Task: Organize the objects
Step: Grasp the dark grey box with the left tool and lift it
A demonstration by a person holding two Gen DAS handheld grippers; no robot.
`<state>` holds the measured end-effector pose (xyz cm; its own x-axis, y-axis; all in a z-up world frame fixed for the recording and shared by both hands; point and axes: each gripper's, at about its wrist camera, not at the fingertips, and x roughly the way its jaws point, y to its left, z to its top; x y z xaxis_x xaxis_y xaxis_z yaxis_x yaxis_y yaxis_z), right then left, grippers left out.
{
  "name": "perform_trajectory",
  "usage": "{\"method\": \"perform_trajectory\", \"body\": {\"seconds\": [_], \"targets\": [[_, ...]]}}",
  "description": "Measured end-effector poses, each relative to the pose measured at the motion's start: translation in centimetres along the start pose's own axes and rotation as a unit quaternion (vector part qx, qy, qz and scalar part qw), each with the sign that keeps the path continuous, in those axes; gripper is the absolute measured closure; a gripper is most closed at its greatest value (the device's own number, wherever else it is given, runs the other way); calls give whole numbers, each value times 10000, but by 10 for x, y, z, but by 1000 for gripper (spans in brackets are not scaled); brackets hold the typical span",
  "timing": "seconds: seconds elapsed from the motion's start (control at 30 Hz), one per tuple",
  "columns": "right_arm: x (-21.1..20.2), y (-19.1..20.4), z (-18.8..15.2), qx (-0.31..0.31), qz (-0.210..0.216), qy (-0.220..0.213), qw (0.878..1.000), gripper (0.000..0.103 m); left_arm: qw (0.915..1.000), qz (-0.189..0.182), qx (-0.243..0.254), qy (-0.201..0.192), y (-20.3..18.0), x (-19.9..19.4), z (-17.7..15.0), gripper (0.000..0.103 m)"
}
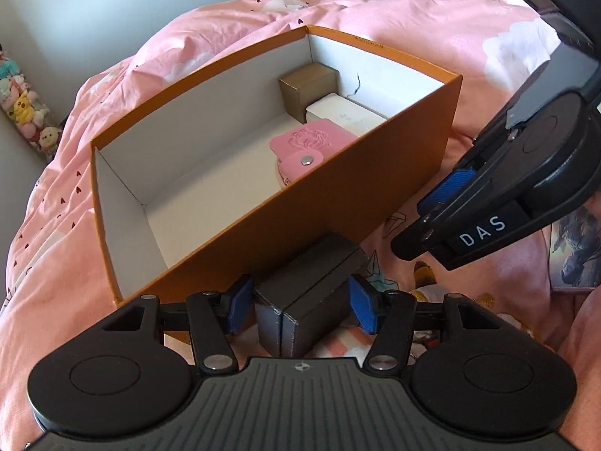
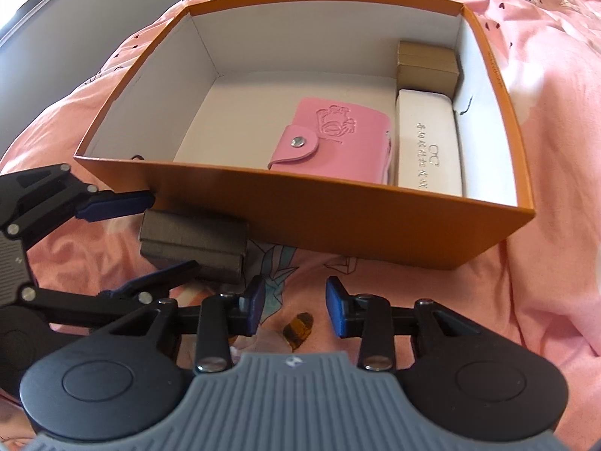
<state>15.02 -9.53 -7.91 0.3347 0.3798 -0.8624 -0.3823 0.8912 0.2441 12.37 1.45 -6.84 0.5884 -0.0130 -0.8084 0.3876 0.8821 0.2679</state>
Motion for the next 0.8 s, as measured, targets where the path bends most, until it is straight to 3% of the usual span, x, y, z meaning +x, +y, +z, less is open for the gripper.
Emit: {"method": "perform_trajectory", "body": {"seconds": [0.17, 0.33, 0.63, 0.8], "targets": [[6, 2, 5, -34, 20, 26, 10000, 64, 9998, -93, 107, 114, -4, 1, -4, 41], [8, 5, 9, -45, 76, -35, 10000, 65, 9982, -84, 524, 273, -13, -4, -9, 45], [19, 8, 6, 12, 205, 112, 9997, 73, 9859, 7, 1608, 468, -35, 6, -12, 46], [15, 3, 5, 58, 186, 81, 9998, 72, 9830, 151, 1753, 527, -42, 10, -13, 50]]}}
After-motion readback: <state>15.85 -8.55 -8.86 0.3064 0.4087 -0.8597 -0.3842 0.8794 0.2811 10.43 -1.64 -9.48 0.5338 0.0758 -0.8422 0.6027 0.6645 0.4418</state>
